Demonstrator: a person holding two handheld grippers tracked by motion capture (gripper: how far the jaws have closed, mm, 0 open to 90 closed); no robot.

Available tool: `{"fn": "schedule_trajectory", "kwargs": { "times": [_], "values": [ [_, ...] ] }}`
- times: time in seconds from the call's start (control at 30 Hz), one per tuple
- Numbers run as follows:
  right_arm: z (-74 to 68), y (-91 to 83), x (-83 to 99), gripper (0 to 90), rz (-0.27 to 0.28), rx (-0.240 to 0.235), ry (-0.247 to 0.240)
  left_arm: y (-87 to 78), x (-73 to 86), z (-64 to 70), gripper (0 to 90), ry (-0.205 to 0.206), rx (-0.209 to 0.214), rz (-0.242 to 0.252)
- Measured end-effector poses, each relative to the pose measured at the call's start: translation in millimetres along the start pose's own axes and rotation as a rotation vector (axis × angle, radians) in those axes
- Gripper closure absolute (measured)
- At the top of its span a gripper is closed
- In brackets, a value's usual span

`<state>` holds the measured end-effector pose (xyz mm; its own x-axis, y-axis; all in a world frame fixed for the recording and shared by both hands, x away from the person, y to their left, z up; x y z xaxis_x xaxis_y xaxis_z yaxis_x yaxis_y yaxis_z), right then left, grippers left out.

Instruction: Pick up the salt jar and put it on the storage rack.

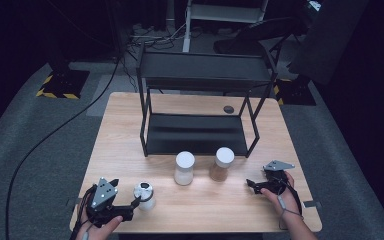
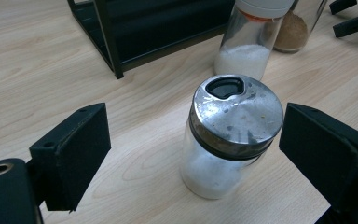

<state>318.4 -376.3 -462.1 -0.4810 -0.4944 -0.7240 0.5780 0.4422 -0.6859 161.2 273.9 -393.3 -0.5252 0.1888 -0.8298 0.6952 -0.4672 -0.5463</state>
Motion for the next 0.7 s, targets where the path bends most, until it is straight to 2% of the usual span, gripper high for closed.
{"fn": "schedule_trajectory", "kwargs": {
  "times": [0.27, 0.63, 0.7],
  "values": [
    [0.0, 0.0, 0.0, 3.2, 0.000, 0.000, 0.000, 11.3, -2.7, 3.6, 7.7, 0.023, 0.028, 0.000],
    [0.0, 0.0, 0.0, 3.1, 0.000, 0.000, 0.000, 26.7, -0.9, 9.4, 7.4, 0.027, 0.047, 0.008],
    [0.0, 0.0, 0.0, 3.2, 0.000, 0.000, 0.000, 31.9, 1.7, 8.5, 7.4, 0.012, 0.050, 0.008]
  ]
}}
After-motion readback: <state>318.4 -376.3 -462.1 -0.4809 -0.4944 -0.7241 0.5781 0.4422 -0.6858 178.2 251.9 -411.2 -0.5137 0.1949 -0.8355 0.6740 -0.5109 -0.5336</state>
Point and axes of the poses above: each handheld gripper's, and its own axes: y roughly forward along the jaws, x roughly out of its underside, z roughly to its right, the point moved 1 cm from there along y, roughly forward along the jaws, and after that the axes turned 5 degrees about -y, right-handed, at the moved point
